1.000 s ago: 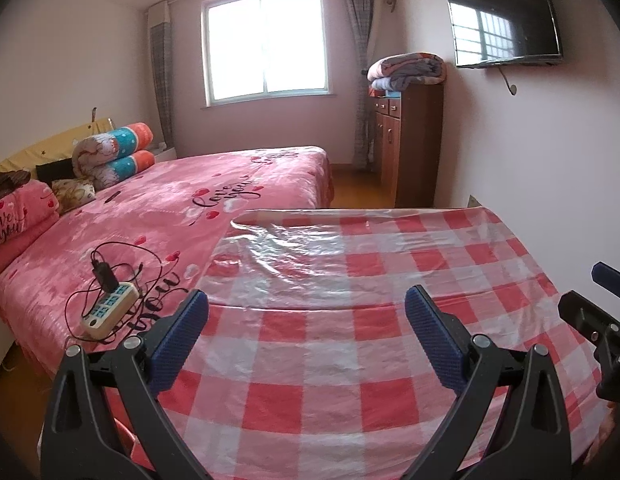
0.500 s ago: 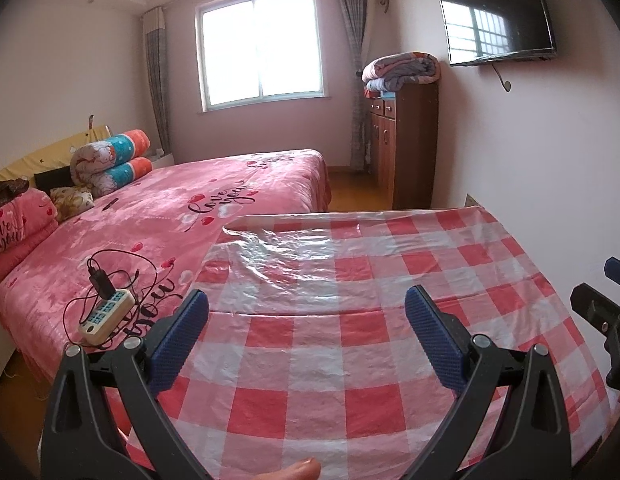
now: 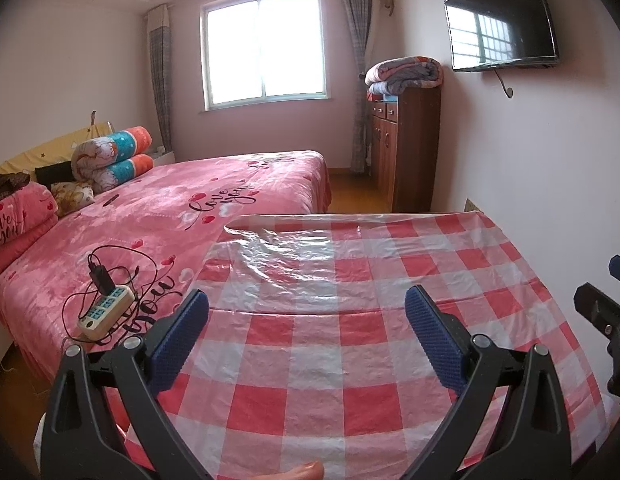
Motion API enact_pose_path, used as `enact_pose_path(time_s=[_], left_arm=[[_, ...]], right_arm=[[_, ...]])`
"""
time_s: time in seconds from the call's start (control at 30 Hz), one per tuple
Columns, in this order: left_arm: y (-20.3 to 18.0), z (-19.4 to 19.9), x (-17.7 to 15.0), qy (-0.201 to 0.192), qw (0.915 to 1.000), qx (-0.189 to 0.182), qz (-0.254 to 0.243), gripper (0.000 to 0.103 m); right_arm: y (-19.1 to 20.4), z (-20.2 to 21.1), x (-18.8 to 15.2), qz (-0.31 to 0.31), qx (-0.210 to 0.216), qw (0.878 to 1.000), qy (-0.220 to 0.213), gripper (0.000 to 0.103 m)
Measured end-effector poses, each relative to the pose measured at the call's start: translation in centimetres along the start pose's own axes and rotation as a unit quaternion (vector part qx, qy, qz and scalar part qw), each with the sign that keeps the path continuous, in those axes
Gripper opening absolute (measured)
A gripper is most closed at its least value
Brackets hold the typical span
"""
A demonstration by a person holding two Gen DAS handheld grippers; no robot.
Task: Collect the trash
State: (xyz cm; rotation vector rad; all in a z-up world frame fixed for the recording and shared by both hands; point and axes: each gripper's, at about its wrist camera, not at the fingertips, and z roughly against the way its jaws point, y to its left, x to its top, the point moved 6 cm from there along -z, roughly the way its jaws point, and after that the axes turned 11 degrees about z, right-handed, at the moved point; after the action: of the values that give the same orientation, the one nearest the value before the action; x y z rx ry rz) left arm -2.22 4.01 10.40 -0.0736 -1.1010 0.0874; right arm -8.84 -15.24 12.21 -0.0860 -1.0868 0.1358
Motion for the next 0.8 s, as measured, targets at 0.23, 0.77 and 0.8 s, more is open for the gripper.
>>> enact_pose_path(time_s=[0.23, 0.77, 0.8], left_arm=[[0.7, 0.6, 0.1, -0.005, 1.0000, -0.002, 0.008, 0.099], [1.6, 1.6, 0.1, -0.010, 0.9997, -0.007, 0.019, 0.099], [1.6, 1.6, 0.1, -0.010, 0.9997, -0.007, 0.019, 0.099]], right_arm=[[0.5, 0.7, 0.4, 0.012, -0.011, 1.000, -0.005, 0.095], [1.2, 1.9, 1.0, 0.026, -0.028, 0.999, -0.013, 0.095], [1.3, 2.0, 1.1, 0.027, -0.029, 0.999, -0.014, 0.095]])
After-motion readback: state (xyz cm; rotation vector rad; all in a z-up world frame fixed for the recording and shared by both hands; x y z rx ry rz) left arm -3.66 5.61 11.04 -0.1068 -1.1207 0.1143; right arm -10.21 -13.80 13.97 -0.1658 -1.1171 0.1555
